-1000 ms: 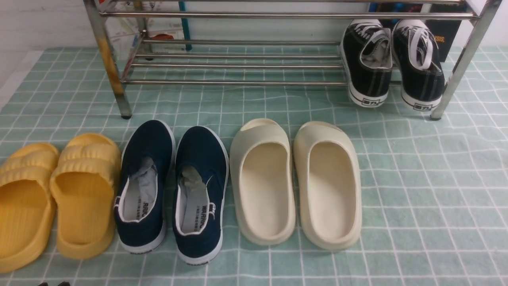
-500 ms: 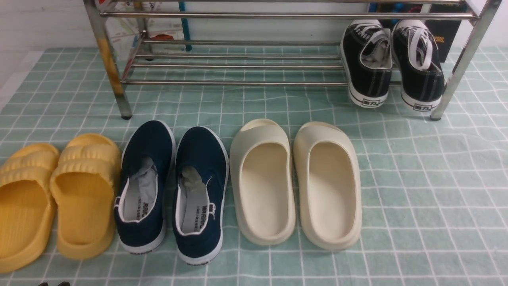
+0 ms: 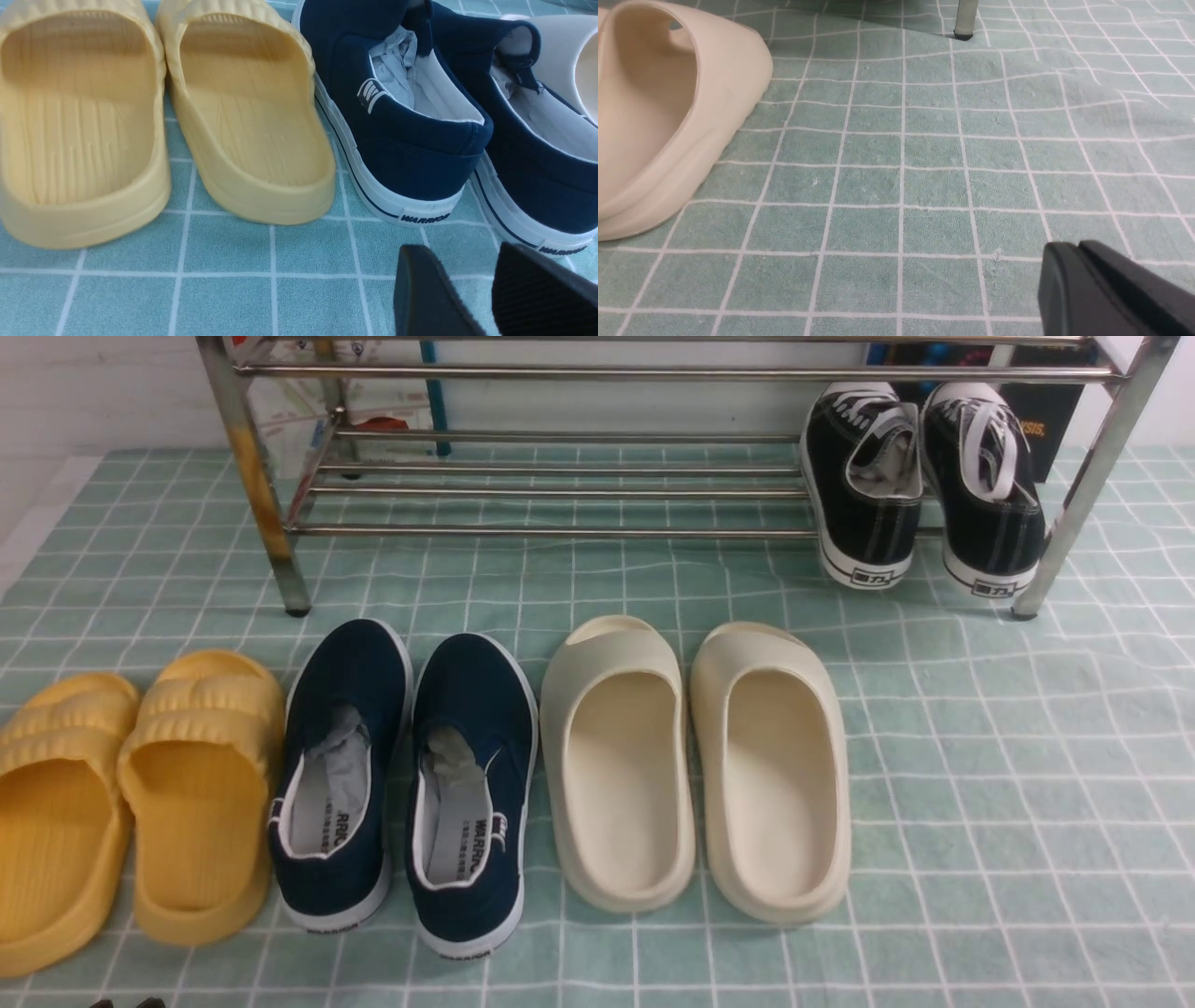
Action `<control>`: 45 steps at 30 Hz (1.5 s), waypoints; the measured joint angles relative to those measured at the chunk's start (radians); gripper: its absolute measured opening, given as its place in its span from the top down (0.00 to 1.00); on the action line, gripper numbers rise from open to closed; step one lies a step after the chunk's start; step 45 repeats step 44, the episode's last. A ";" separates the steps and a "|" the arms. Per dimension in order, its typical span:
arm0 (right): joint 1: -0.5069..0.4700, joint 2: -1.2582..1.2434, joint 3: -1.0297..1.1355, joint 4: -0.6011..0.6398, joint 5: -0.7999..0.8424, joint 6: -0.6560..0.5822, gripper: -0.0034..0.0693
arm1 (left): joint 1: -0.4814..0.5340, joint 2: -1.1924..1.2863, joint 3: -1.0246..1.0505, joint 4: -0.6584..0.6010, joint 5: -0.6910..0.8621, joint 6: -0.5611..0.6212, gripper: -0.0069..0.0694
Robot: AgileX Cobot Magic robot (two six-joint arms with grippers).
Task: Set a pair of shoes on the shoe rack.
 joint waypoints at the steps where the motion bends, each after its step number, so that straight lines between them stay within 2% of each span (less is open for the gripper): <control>1: 0.000 0.000 0.000 0.000 0.000 0.000 0.87 | 0.000 0.000 0.000 0.000 0.000 0.000 0.60; 45: 0.000 0.000 -0.001 0.000 0.001 0.006 0.80 | 0.000 0.000 0.000 0.000 0.000 0.000 0.60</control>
